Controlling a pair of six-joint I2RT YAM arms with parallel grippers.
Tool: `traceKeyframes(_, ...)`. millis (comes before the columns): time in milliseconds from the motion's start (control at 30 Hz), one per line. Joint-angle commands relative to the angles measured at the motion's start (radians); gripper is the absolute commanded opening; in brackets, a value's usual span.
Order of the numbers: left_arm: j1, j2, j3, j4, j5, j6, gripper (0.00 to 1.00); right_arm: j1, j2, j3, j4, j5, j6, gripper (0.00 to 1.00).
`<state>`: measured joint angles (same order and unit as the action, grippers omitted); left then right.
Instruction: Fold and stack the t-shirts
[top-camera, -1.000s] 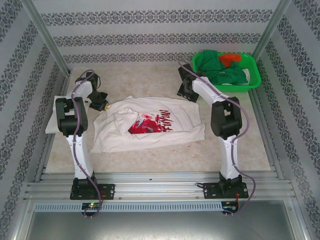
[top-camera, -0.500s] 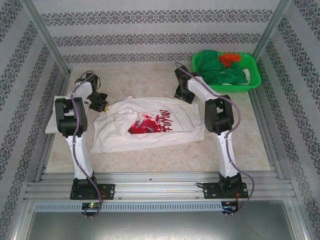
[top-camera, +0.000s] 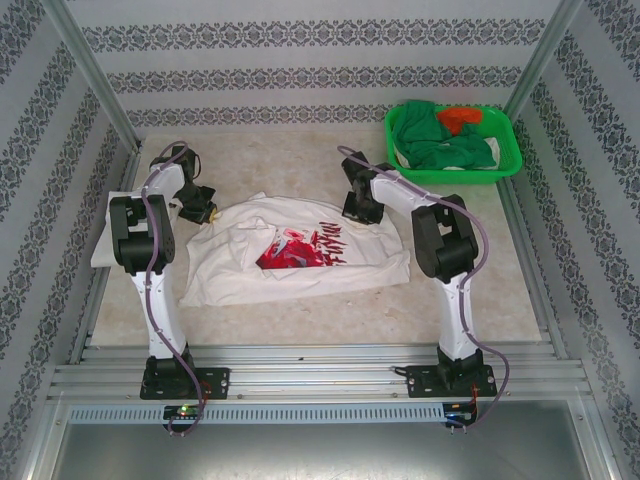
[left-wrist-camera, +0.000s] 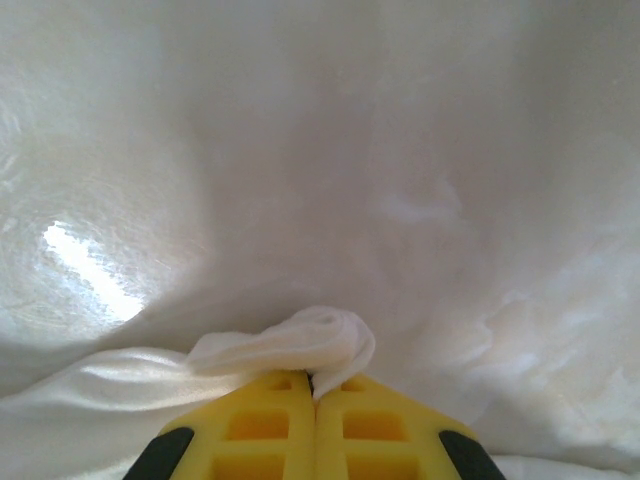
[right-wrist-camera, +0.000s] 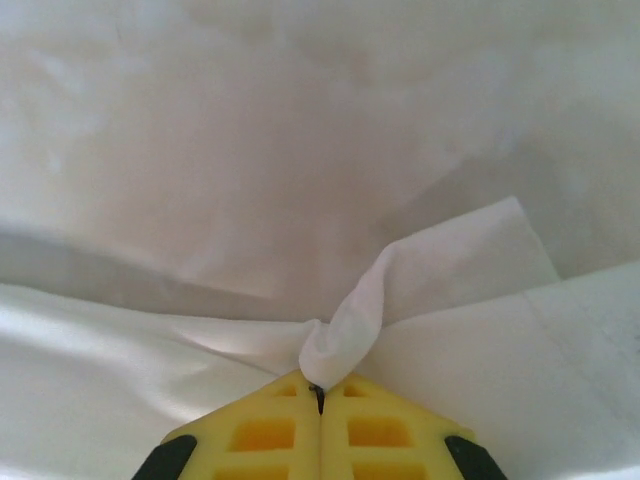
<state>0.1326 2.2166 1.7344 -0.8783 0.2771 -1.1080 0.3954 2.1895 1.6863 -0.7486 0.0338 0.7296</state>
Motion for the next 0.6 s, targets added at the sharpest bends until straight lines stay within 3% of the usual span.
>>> traceKeyframes(0,-0.002,-0.007,-0.010,-0.005,0.002,0.005,0.00,-0.001,-0.069,-0.045,0.071,0.035,0.007,0.00)
traceKeyframes(333,-0.002,-0.035,0.124,-0.034,0.012,0.022,0.00,-0.043,-0.080,0.088,0.077,0.055,-0.015,0.00)
traceKeyframes(567,0.002,-0.098,0.160,-0.068,0.001,0.060,0.00,-0.060,-0.165,0.022,0.093,0.062,-0.029,0.00)
